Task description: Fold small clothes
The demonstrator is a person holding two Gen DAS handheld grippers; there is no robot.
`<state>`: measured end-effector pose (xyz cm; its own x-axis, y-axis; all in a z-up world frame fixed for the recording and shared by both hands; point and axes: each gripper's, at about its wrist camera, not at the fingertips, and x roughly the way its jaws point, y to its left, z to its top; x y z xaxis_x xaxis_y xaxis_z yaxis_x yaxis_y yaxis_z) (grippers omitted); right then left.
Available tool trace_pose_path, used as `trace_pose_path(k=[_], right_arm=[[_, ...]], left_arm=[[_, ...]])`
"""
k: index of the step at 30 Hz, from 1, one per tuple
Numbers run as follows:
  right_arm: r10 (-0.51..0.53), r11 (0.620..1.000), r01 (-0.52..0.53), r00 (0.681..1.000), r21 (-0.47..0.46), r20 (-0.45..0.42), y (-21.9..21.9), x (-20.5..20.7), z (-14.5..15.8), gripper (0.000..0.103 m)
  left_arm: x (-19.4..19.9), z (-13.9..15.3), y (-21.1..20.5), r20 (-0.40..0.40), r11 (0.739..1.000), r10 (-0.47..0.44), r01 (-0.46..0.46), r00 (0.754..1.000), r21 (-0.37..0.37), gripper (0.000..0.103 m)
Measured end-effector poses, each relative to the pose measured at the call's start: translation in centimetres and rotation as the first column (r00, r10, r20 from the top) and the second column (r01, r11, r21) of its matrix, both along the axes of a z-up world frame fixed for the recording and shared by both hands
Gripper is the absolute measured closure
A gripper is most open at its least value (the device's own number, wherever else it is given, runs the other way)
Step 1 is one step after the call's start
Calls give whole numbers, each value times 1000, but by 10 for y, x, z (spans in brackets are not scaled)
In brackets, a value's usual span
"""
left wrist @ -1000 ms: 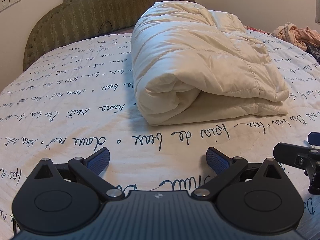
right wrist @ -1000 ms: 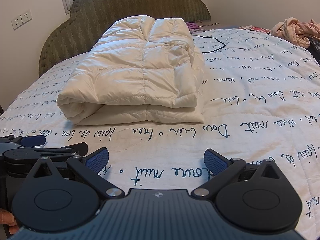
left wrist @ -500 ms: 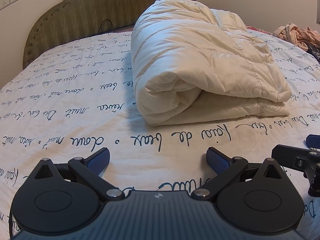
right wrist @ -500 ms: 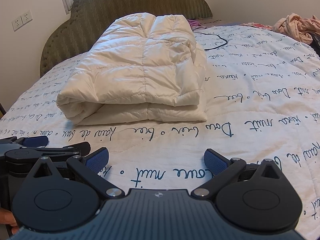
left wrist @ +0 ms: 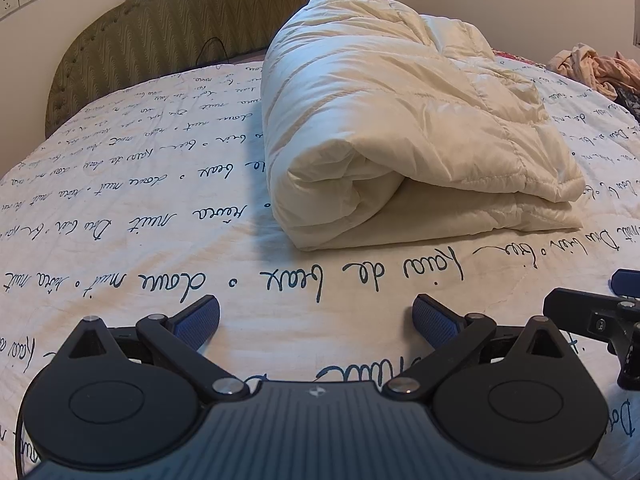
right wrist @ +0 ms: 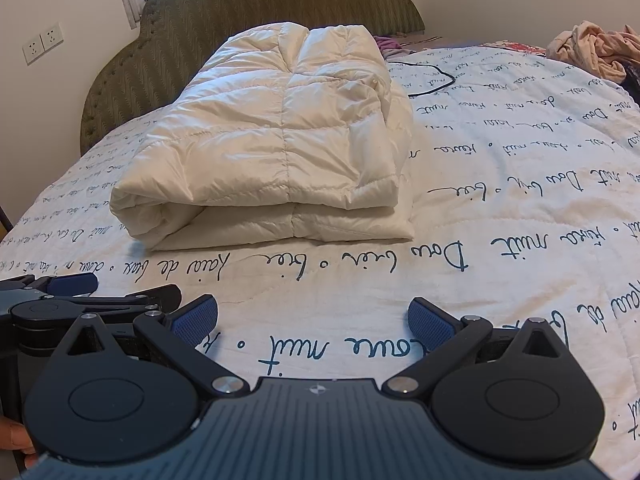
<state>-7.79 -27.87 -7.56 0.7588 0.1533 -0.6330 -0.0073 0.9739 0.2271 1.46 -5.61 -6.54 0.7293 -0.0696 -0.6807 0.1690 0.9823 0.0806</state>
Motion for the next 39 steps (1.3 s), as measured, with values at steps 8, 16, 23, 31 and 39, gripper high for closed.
trace_pose_path(k=[8, 16, 23, 31, 39], right_arm=[[0, 1000, 0, 1000, 2, 1, -1, 0, -1, 0], [1, 1000, -1, 1000, 0, 1, 0, -1, -1, 0], [2, 1000, -2, 1000, 0, 3, 0, -2, 0, 0], [3, 1000, -3, 1000, 0, 3, 0, -3, 0, 0], [2, 1000, -2, 1000, 0, 3, 0, -4, 1, 0]], left_arm=[[0, 0, 0, 0, 1000, 1, -1, 1000, -1, 0], [-1, 0, 0, 0, 1000, 3, -3, 1000, -2, 0], [-2, 1, 0, 2, 1000, 3, -3, 1000, 1, 0], [-4, 3, 0, 2, 1000, 5, -5, 1000, 3, 0], [-4, 3, 1, 2, 1000, 5, -5, 1000, 3, 0]])
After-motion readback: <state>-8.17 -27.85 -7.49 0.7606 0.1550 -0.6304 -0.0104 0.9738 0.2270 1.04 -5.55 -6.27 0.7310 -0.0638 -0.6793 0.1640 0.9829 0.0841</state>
